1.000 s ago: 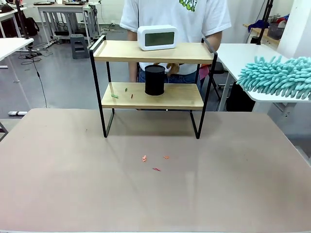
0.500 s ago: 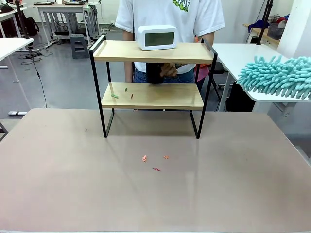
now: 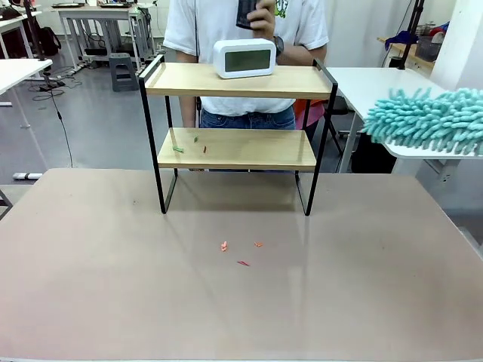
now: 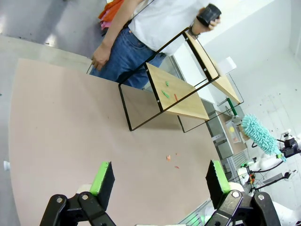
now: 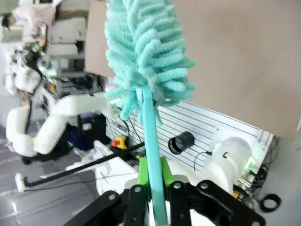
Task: Clean the shelf.
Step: Clean the remaining tier of the Shelf with the Duster once objects are removed.
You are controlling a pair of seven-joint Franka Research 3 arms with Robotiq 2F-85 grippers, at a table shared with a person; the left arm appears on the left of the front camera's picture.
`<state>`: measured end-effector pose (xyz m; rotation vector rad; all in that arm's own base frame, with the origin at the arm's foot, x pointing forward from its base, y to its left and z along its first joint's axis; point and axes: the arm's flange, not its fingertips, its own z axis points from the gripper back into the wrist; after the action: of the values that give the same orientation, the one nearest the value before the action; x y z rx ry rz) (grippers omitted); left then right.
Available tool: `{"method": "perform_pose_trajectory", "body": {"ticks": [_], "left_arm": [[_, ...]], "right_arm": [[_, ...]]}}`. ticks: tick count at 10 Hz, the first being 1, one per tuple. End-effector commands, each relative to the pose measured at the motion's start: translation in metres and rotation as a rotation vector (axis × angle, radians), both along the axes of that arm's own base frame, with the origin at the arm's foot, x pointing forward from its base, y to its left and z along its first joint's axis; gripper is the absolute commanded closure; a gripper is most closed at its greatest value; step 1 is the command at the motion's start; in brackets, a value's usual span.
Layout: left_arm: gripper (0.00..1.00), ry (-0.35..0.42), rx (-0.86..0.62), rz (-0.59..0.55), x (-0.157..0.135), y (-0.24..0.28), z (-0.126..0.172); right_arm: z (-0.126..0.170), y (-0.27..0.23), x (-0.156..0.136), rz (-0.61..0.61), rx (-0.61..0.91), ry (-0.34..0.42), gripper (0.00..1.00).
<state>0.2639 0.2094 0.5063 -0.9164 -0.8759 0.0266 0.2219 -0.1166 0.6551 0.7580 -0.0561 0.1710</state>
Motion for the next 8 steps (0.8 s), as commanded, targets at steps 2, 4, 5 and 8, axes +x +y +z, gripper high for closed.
{"method": "perform_pose_trajectory", "body": {"ticks": [2, 4, 5, 8], "left_arm": [[0.0, -0.03, 0.0, -0.002, 0.001, -0.002, 0.0], [0.0, -0.03, 0.0, -0.002, 0.001, -0.002, 0.0], [0.0, -0.03, 0.0, -0.002, 0.001, -0.002, 0.0], [0.0, -0.03, 0.0, -0.002, 0.001, -0.002, 0.0]], "right_arm": [[-0.008, 0.104, 0.034, 0.205, -0.233, -0.019, 0.88], [-0.02, 0.169, 0.059, 0.229, -0.23, -0.142, 0.88], [-0.005, 0.128, 0.031, 0.232, -0.206, -0.018, 0.88], [-0.017, 0.175, 0.051, 0.268, -0.196, -0.148, 0.88]]}}
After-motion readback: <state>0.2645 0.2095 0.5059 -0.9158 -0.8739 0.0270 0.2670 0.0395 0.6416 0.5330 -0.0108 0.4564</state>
